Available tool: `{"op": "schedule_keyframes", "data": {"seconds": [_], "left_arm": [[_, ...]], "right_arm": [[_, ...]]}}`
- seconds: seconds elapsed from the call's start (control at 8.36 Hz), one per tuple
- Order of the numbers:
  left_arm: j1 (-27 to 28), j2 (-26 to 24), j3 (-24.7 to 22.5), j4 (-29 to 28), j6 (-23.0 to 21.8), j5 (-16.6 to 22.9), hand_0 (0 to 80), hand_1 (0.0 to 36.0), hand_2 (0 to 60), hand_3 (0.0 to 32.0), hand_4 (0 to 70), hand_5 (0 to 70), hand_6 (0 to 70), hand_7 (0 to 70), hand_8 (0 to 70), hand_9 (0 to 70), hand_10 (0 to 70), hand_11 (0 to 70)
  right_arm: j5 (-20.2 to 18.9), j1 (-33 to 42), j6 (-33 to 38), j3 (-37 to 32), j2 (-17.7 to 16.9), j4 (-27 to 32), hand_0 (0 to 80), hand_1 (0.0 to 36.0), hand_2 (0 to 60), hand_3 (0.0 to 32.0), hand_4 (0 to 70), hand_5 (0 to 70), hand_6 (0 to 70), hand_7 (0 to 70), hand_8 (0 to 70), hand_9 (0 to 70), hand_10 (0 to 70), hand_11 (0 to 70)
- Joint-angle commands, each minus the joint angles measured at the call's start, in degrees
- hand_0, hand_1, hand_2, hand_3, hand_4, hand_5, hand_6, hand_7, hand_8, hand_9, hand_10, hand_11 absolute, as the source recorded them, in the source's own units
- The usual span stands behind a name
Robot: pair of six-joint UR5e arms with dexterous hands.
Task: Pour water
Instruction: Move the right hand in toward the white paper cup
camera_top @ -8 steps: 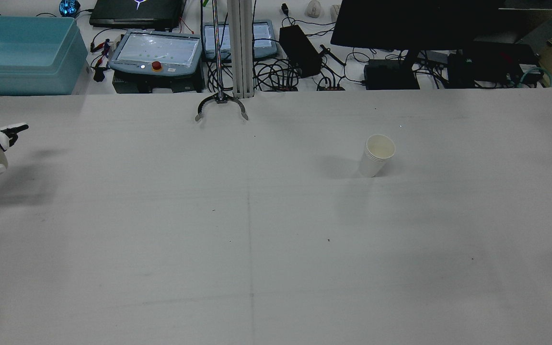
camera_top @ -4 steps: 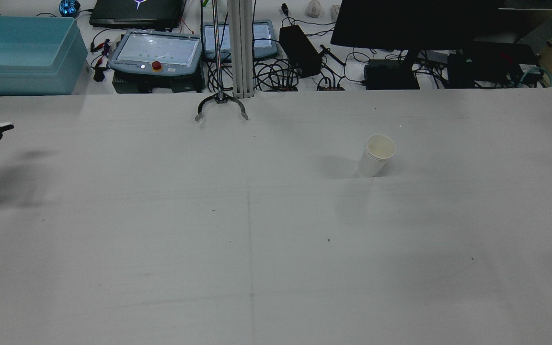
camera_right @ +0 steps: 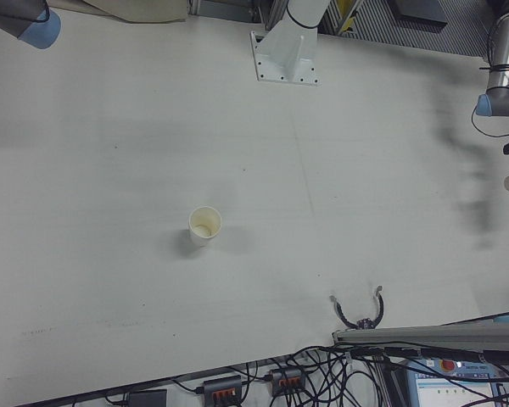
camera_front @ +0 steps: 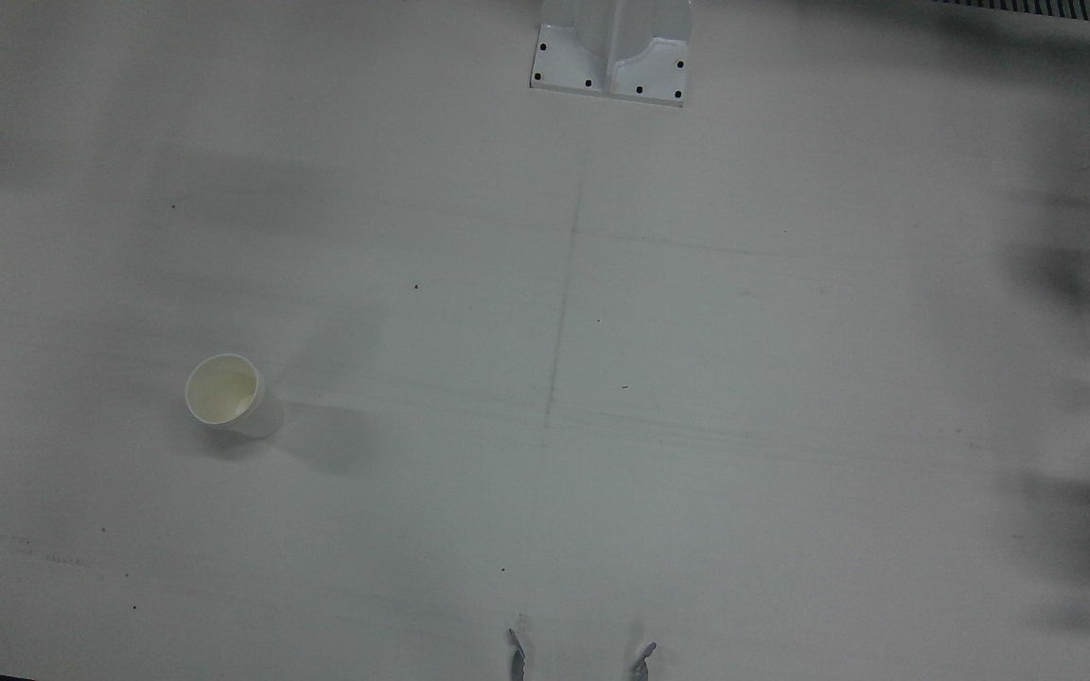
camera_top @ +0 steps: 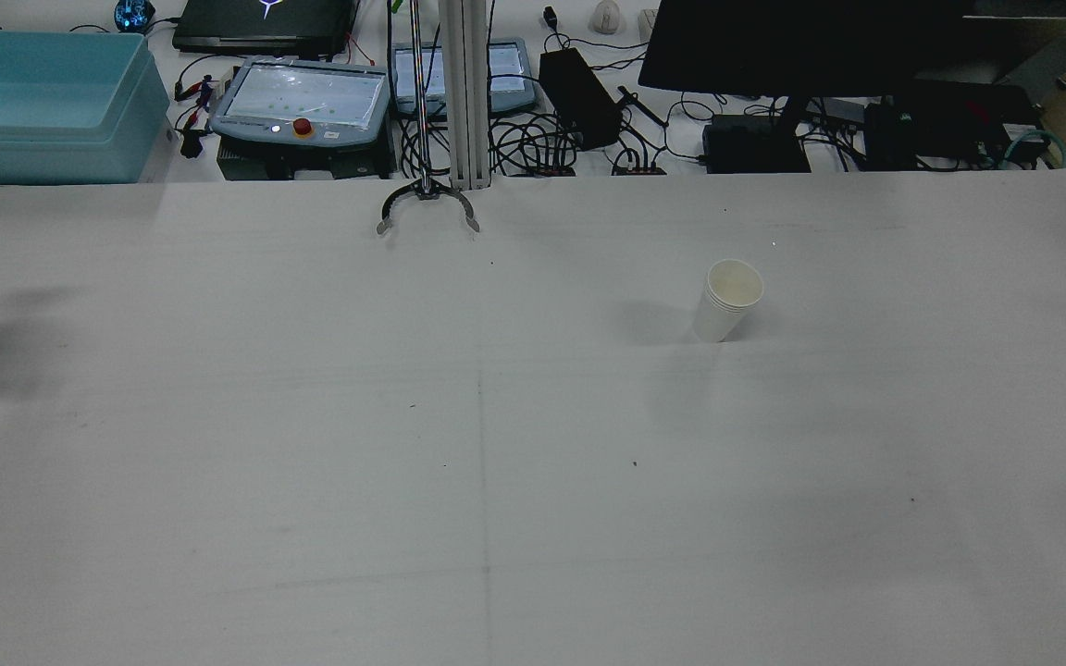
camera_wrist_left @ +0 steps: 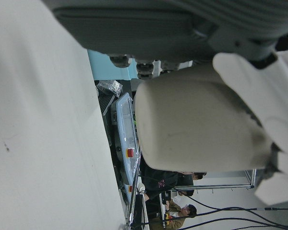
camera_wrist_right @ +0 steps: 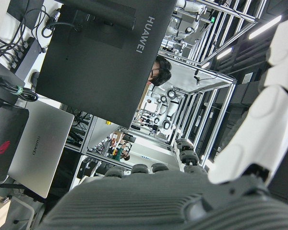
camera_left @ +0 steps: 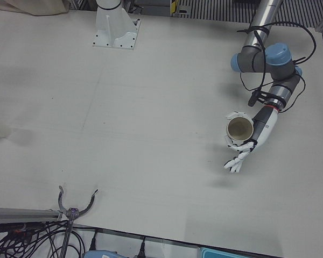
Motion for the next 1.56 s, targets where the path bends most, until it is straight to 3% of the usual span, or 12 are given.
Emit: {"op": "schedule_keyframes", "data": {"seconds": [0.0,0.36,0.84,0.96,1.08,1.32,1.44], "left_arm": [[-0.35,0.72,-0.30,0.34,-0.04,-0.13,47.9,35.0,60.0,0.0,70.0,68.2,18.8,14.0,9.8,8.5,5.0,7.8],[-0.35,2.30,-1.87,0.34,-0.04,-0.13,49.7,36.0,60.0,0.0,70.0,68.6,19.0,13.9,10.9,9.5,4.7,7.7],[-0.35,4.67,-6.00,0.34,0.05,-0.13,46.5,27.9,60.0,0.0,70.0,59.1,17.7,11.7,9.7,7.7,3.5,5.3],[-0.35,5.38,-6.62,0.43,0.05,-0.13,46.7,26.7,60.0,0.0,70.0,58.2,17.7,11.8,9.6,7.5,3.3,5.0],[-0.35,5.64,-6.80,0.34,0.05,-0.13,46.7,25.9,60.0,0.0,70.0,57.8,17.9,12.0,9.6,7.4,3.2,4.8],[-0.35,6.08,-7.15,0.34,-0.12,-0.05,46.7,25.4,60.0,0.0,70.0,57.5,18.1,12.0,9.6,7.5,3.2,4.8],[-0.35,6.00,-7.07,0.34,-0.12,-0.05,47.0,24.4,60.0,0.0,70.0,57.2,18.4,12.3,9.7,7.6,3.3,4.8]], "right_arm": [[0.00,0.70,0.15,0.30,-0.03,0.09,41.1,11.2,14.6,0.0,0.3,7.1,0.0,0.0,0.0,0.0,0.0,0.0],[-0.09,0.96,0.15,0.83,0.06,0.00,41.3,11.3,14.8,0.0,0.5,7.5,0.0,0.0,0.0,0.0,0.0,0.0],[0.17,-6.14,-1.08,-0.84,0.86,0.78,41.7,11.8,15.8,0.0,1.3,7.5,0.0,0.0,0.0,0.0,0.0,0.0],[0.17,-7.11,-1.26,-3.45,0.50,4.45,41.5,11.6,16.1,0.0,1.4,7.1,0.0,0.0,0.0,0.0,0.0,0.0],[1.65,-9.91,-1.17,-6.70,0.58,8.40,41.3,11.6,16.1,0.0,1.3,6.0,0.0,0.0,0.0,0.0,0.0,0.0],[6.83,-17.81,-1.17,-5.86,0.76,9.58,42.8,12.4,16.3,0.0,1.2,6.0,0.0,0.0,0.0,0.0,0.0,0.0],[13.73,-23.76,-1.08,-3.59,0.94,9.49,46.1,14.9,16.0,0.0,0.5,5.9,0.0,0.0,0.0,0.0,0.0,0.0]]}}
